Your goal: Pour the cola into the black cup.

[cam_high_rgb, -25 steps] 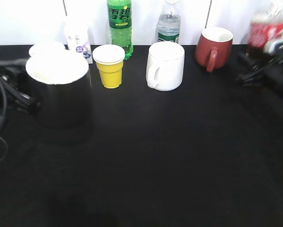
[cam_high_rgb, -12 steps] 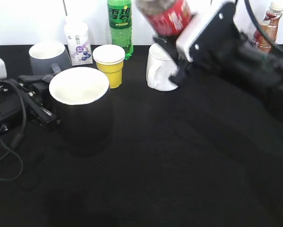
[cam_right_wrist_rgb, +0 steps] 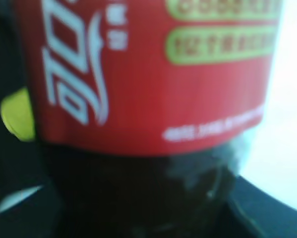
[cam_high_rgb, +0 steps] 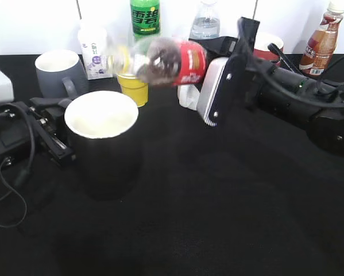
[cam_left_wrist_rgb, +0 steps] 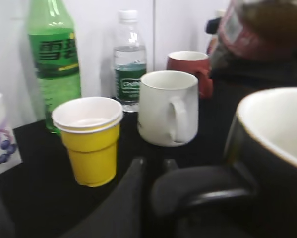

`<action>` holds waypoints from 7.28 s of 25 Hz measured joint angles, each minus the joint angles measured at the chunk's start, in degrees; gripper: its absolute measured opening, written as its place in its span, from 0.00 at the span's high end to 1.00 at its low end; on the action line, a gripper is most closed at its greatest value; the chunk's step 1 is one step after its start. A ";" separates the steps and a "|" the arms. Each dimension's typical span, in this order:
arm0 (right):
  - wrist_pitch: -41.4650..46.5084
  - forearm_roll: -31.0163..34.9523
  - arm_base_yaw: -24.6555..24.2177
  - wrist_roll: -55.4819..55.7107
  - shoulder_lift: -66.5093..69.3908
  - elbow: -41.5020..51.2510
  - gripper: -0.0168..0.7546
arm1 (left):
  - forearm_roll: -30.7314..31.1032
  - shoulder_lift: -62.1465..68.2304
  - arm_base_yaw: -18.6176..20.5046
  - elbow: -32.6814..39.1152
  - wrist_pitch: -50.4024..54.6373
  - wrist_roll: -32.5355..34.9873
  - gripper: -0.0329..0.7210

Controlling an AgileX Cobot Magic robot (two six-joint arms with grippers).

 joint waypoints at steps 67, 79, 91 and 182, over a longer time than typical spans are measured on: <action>-2.66 11.34 -18.43 61.84 -4.92 6.66 0.46 | -19.23 6.07 29.59 -14.48 0.79 5.66 0.88; 0.40 11.34 -18.43 62.10 -5.71 6.66 0.46 | -16.74 36.40 26.43 -46.96 10.29 3.69 0.88; 0.46 16.08 -18.57 61.80 -5.71 6.55 0.46 | -18.04 24.26 25.58 -25.04 6.73 2.19 0.59; 116.46 23.74 -26.92 55.41 -105.31 16.02 0.22 | -23.09 -92.60 16.90 -10.09 125.96 1.10 0.29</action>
